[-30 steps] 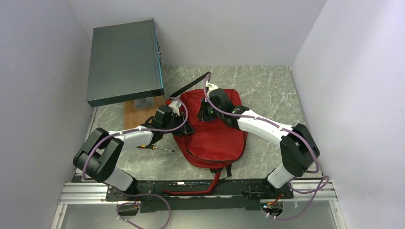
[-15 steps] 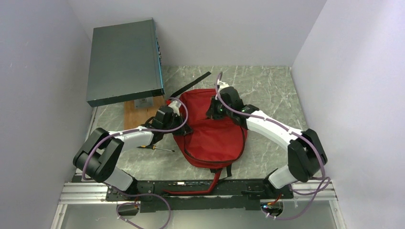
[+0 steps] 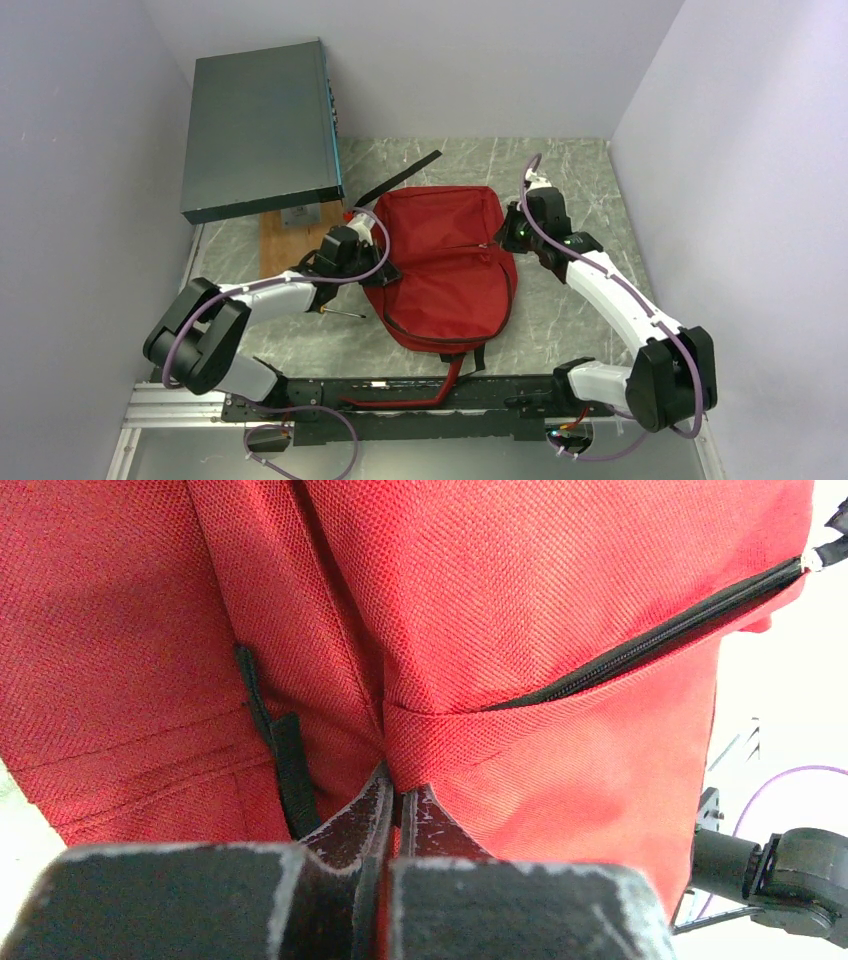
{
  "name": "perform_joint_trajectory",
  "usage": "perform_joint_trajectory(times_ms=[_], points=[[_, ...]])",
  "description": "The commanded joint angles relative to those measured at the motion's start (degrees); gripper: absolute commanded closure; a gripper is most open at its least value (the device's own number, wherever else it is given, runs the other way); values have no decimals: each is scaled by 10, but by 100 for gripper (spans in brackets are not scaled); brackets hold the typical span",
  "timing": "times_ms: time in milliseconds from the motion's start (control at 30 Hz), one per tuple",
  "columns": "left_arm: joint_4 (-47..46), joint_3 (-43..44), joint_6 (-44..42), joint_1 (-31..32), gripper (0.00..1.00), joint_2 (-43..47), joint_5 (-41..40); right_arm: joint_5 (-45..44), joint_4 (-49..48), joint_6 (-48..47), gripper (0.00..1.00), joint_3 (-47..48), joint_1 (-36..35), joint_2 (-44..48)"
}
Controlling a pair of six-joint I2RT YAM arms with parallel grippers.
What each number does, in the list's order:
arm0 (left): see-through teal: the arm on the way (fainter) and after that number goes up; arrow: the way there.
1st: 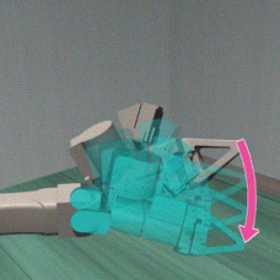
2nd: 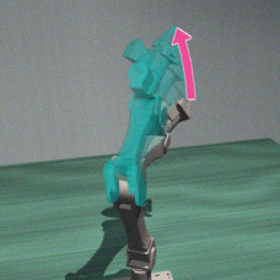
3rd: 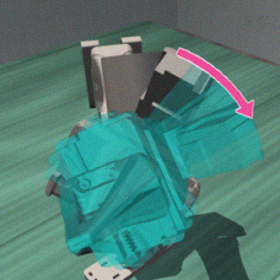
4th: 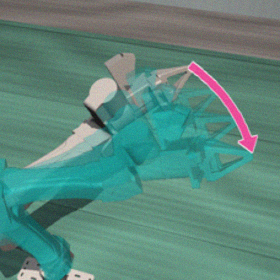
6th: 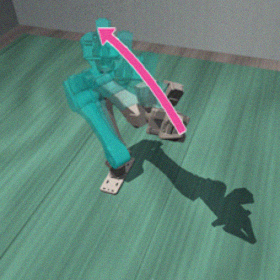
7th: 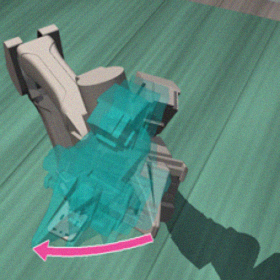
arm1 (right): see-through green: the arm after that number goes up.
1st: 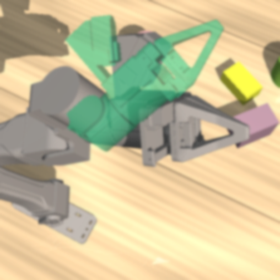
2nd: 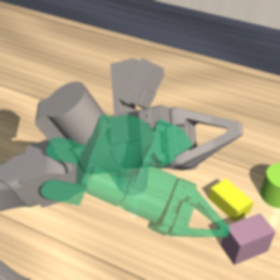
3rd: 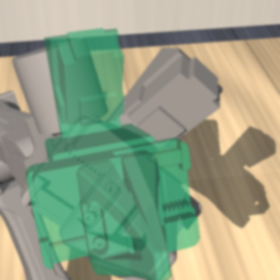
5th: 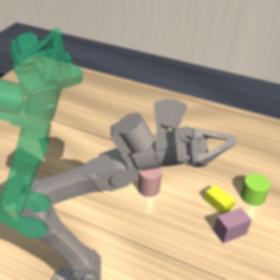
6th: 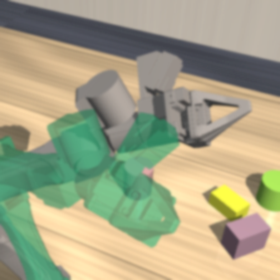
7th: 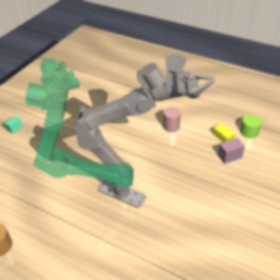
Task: Pack the student bag
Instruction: Zip the student bag at the center of the board, then reset both arms
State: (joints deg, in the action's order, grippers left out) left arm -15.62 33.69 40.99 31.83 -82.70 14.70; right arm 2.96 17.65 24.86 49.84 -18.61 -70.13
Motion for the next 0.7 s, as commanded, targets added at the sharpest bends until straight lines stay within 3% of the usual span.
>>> perform_joint_trajectory(times_ms=[0,67,200,300,433,567,667], points=[[19,-11,-7,-2,100,25,7,-54,28,-32,100,1,14,29],[21,-10,-9,-2,98,37,19,-46,40,-30,100,10,15,31],[28,-20,-16,-2,56,94,39,-35,72,-29,64,34,14,56],[57,-20,-29,-2,41,173,55,-34,100,-33,45,59,14,86],[108,-9,-58,-1,22,283,92,-41,146,-39,31,103,14,123],[194,22,-105,-2,14,400,114,-41,170,-40,17,152,13,174],[278,70,-149,-2,10,481,88,-47,180,-45,5,185,14,215]])
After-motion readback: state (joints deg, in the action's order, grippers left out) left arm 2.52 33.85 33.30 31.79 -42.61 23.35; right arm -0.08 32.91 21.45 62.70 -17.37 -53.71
